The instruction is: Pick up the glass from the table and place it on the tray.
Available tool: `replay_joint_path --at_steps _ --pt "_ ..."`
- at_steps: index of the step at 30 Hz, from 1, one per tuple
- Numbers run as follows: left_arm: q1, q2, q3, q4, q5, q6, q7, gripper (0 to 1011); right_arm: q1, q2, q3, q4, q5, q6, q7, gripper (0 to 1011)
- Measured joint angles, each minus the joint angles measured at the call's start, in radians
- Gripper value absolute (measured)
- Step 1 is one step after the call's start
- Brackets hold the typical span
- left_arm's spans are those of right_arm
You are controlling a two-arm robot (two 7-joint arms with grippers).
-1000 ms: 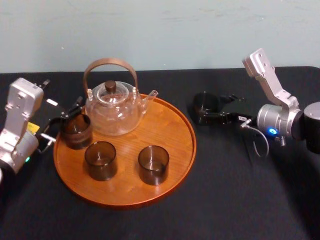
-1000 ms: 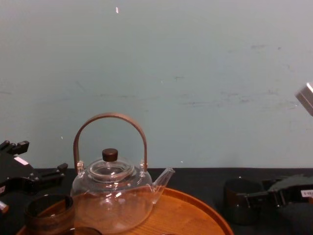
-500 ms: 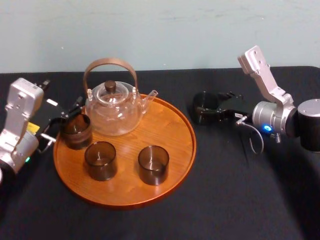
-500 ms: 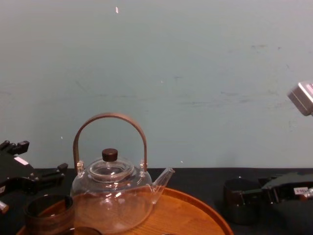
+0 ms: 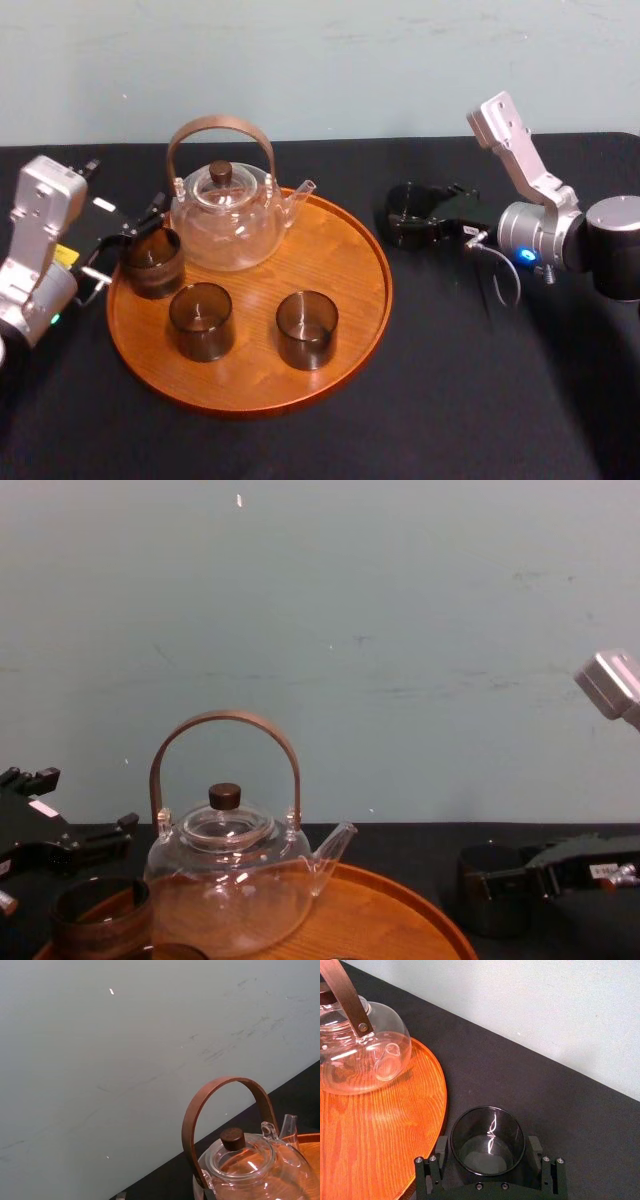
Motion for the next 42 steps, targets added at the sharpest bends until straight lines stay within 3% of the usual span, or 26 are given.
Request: replay_joint_path --at_steps 21,28,42 --pt "0.000 0.000 0.000 0.000 0.000 0.000 0.000 1001 0.006 -0.012 0.001 0.010 -0.020 -0.004 0.003 1002" --pt "0.000 0.000 0.000 0.000 0.000 0.000 0.000 1001 0.005 -0.011 0.001 0.009 -0.018 -0.003 0.003 902" --pt "0.000 0.000 0.000 0.000 0.000 0.000 0.000 1001 0.005 -0.011 0.001 0.009 -0.016 -0.003 0.004 900"
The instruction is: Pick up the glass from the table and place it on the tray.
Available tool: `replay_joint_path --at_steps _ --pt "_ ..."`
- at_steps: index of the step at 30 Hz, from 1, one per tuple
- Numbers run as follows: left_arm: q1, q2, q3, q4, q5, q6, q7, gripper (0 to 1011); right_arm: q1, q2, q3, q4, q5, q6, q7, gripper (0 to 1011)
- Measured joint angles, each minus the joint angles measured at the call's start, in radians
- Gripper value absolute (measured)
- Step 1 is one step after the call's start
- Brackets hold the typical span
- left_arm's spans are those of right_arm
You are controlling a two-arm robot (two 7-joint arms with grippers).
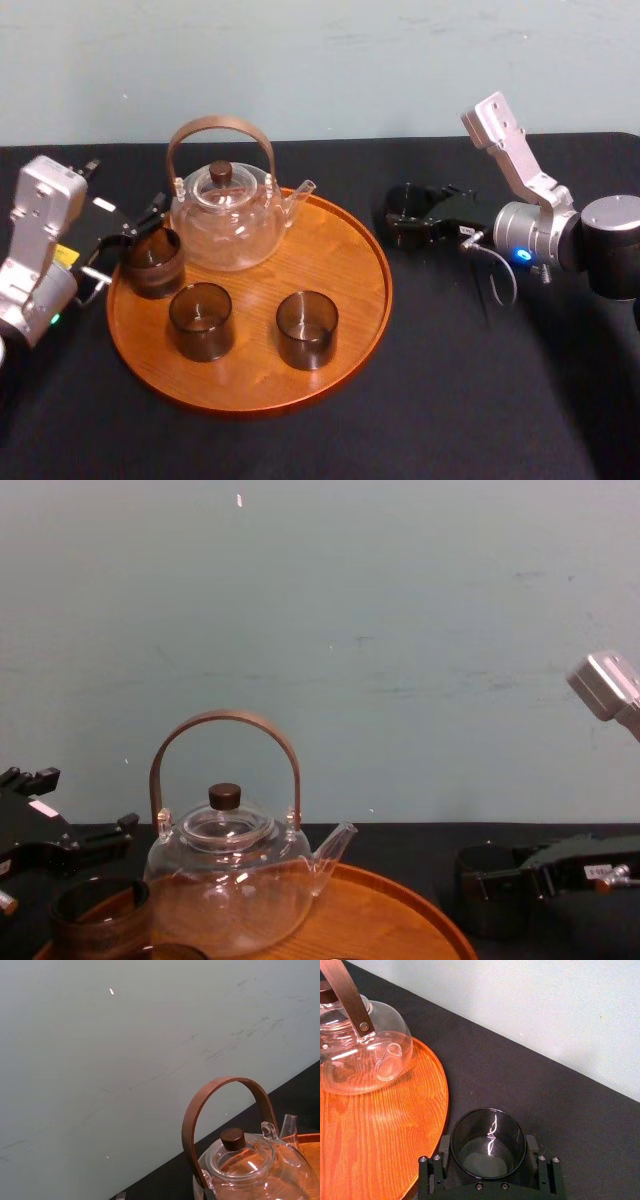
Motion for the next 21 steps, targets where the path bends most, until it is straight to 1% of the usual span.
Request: replay_joint_path --at_steps 4,9,10,12,14,15,21 --pt "0.000 0.000 0.000 0.000 0.000 0.000 0.000 1001 -0.008 0.005 0.006 -0.010 0.006 0.000 0.006 900" --pt "0.000 0.000 0.000 0.000 0.000 0.000 0.000 1001 -0.035 0.033 0.028 -0.066 0.028 0.004 0.022 900" --pt "0.000 0.000 0.000 0.000 0.000 0.000 0.000 1001 -0.035 0.033 0.028 -0.066 0.028 0.004 0.022 900" --pt "0.000 0.000 0.000 0.000 0.000 0.000 0.000 1001 -0.052 0.056 0.039 -0.110 0.042 0.010 0.032 900" --pt "0.000 0.000 0.000 0.000 0.000 0.000 0.000 1001 -0.060 0.068 0.044 -0.132 0.049 0.012 0.036 900" --pt "0.000 0.000 0.000 0.000 0.000 0.000 0.000 1001 -0.066 0.080 0.048 -0.153 0.055 0.013 0.040 900" --pt "0.000 0.000 0.000 0.000 0.000 0.000 0.000 1001 -0.075 0.112 0.047 -0.211 0.072 0.007 0.068 900"
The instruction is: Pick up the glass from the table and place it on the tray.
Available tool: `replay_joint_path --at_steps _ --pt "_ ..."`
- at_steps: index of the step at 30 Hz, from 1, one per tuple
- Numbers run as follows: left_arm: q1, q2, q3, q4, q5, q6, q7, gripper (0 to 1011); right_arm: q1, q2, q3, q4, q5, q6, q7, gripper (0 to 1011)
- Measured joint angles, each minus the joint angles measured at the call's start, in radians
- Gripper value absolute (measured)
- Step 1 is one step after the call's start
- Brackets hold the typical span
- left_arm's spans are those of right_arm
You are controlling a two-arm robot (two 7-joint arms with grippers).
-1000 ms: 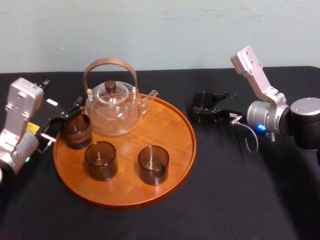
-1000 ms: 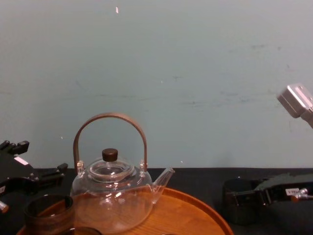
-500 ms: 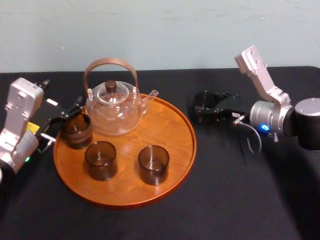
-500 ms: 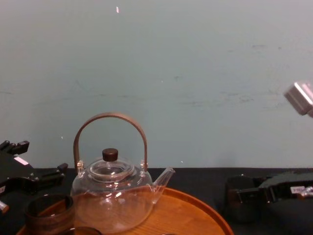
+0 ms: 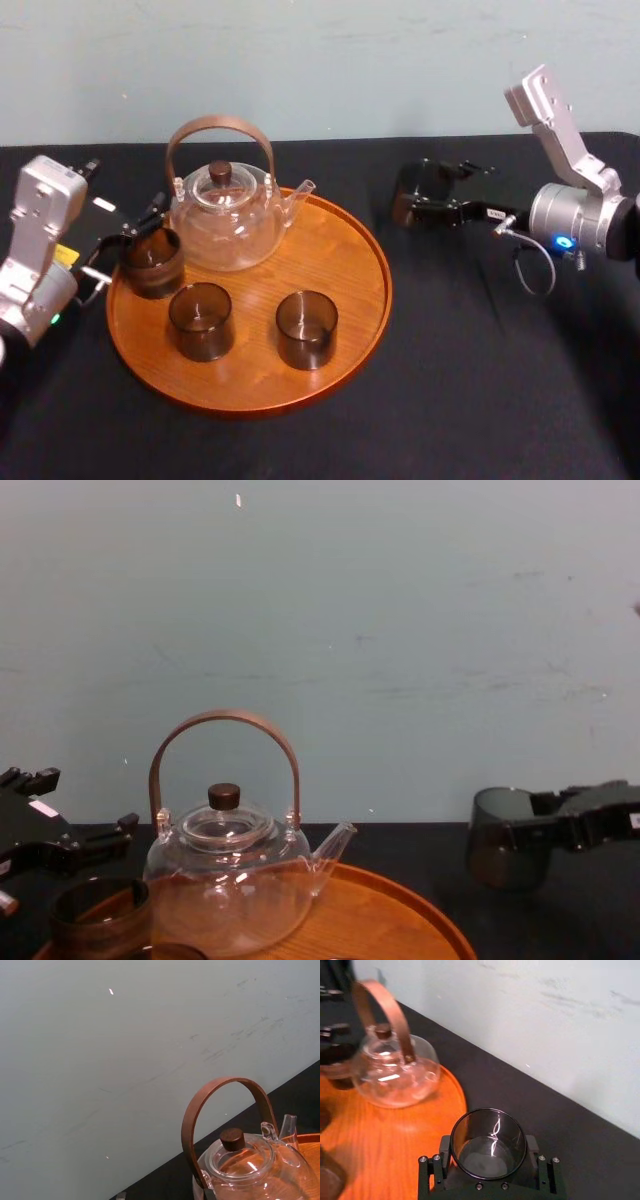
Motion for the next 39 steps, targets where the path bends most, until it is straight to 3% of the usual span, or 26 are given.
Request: replay_joint_path --at_steps 16,25,39 --pt "0.000 0.000 0.000 0.000 0.000 0.000 0.000 1001 0.032 0.017 -0.103 -0.060 0.027 -0.050 0.119 900" --pt "0.000 0.000 0.000 0.000 0.000 0.000 0.000 1001 0.044 0.006 -0.148 -0.061 0.035 -0.064 0.134 900" --pt "0.000 0.000 0.000 0.000 0.000 0.000 0.000 1001 0.062 -0.019 -0.210 0.000 0.017 -0.098 0.123 900"
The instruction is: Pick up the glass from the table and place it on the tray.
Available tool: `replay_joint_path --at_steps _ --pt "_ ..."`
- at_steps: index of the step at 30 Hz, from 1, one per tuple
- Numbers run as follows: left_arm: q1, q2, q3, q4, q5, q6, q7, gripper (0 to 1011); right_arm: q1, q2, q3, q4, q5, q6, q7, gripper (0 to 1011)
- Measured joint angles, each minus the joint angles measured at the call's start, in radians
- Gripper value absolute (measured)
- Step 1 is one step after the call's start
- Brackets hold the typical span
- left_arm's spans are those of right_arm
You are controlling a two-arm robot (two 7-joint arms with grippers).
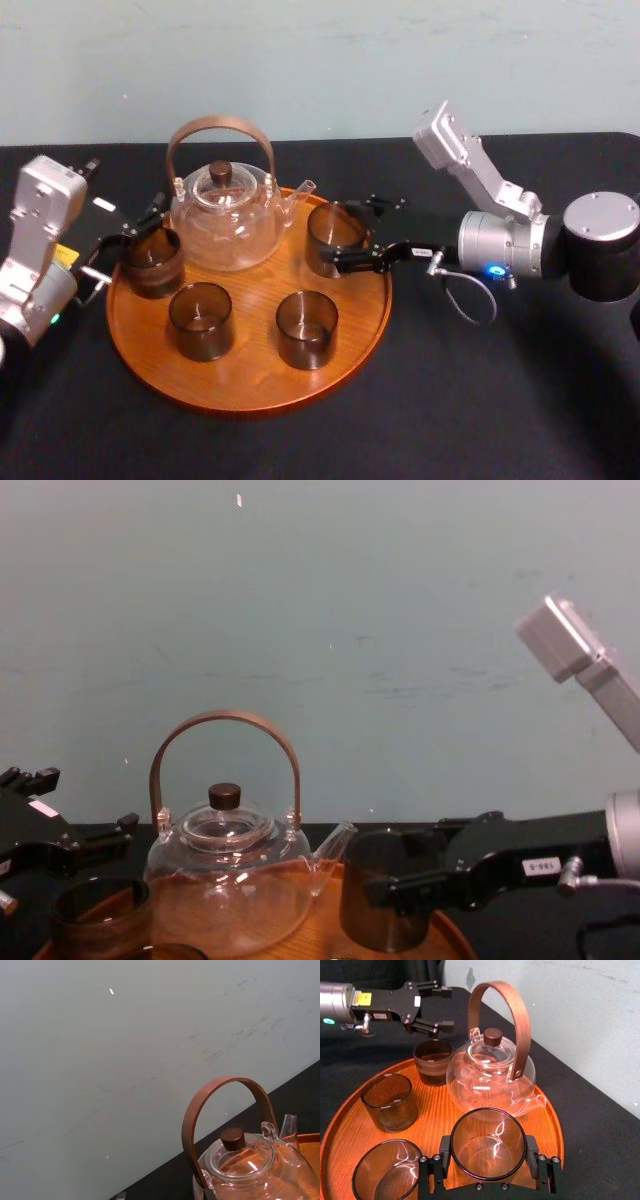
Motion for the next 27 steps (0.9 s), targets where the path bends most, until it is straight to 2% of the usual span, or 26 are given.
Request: replay_joint_path --at_steps 14,27 --pt "0.000 0.000 0.000 0.000 0.000 0.000 0.000 1001 0.013 -0.026 -0.025 0.069 -0.021 -0.021 0.007 900" --pt "0.000 0.000 0.000 0.000 0.000 0.000 0.000 1001 0.016 -0.041 -0.028 0.097 -0.033 -0.022 0.001 900"
